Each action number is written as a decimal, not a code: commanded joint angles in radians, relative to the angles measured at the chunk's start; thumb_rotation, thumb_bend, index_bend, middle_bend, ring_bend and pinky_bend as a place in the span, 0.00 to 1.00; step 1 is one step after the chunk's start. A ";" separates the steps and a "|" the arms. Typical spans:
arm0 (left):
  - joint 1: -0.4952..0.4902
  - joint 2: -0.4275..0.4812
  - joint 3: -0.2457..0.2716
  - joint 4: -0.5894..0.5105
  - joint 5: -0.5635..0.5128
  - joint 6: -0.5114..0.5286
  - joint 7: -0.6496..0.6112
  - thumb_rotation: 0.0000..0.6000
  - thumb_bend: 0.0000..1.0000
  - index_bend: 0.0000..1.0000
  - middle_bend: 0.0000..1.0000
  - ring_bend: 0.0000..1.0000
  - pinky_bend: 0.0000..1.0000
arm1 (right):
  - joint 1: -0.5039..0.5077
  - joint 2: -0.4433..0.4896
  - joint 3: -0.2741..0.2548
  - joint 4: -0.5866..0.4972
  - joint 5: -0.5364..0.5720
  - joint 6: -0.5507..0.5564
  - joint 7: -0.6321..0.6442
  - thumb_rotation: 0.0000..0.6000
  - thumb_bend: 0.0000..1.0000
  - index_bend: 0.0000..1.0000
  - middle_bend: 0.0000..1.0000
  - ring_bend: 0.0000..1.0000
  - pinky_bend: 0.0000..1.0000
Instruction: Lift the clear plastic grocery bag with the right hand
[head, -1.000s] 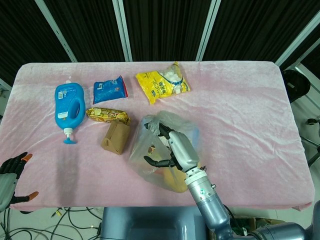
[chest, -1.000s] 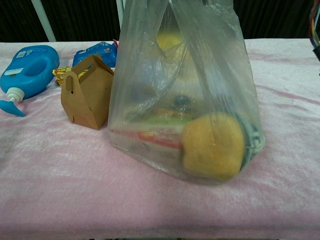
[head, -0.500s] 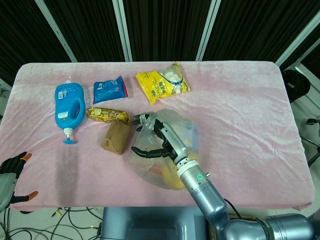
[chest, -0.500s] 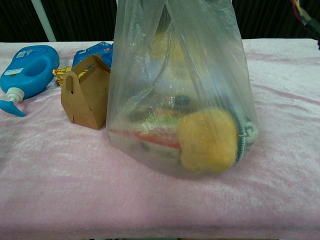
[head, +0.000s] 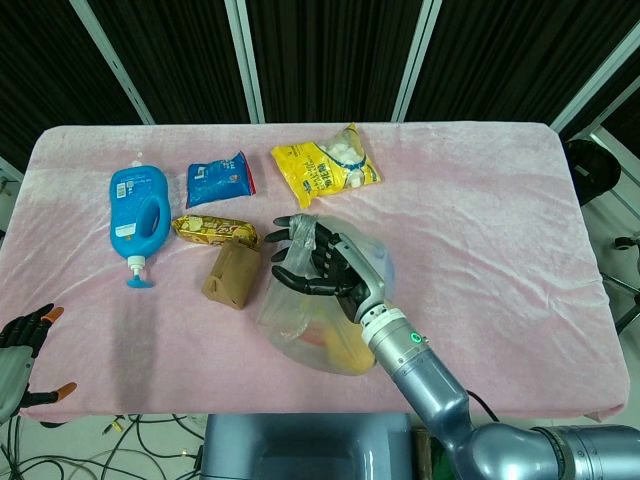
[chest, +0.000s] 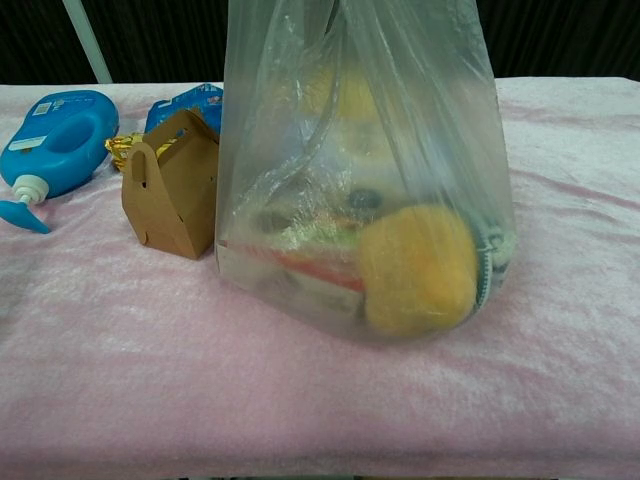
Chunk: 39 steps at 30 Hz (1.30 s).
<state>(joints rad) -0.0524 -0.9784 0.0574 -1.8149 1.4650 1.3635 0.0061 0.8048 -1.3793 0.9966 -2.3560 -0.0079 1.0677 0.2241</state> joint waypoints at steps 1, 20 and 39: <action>0.000 0.000 0.000 0.000 0.000 0.000 0.000 1.00 0.00 0.00 0.00 0.00 0.00 | 0.016 0.044 0.053 0.000 0.108 -0.003 0.075 1.00 0.19 0.30 0.34 0.41 0.52; -0.001 0.001 -0.002 0.000 -0.005 -0.002 -0.006 1.00 0.00 0.00 0.00 0.00 0.00 | 0.067 0.199 0.068 0.074 0.416 -0.219 0.207 1.00 0.28 0.67 0.72 0.79 0.88; 0.003 0.004 -0.002 0.000 -0.006 0.002 -0.011 1.00 0.00 0.00 0.00 0.00 0.00 | 0.122 0.304 0.037 0.155 0.409 -0.258 0.244 1.00 0.71 0.97 1.00 1.00 1.00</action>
<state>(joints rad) -0.0498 -0.9748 0.0552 -1.8146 1.4593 1.3652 -0.0049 0.9118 -1.0842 1.0315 -2.2098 0.3978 0.8150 0.4696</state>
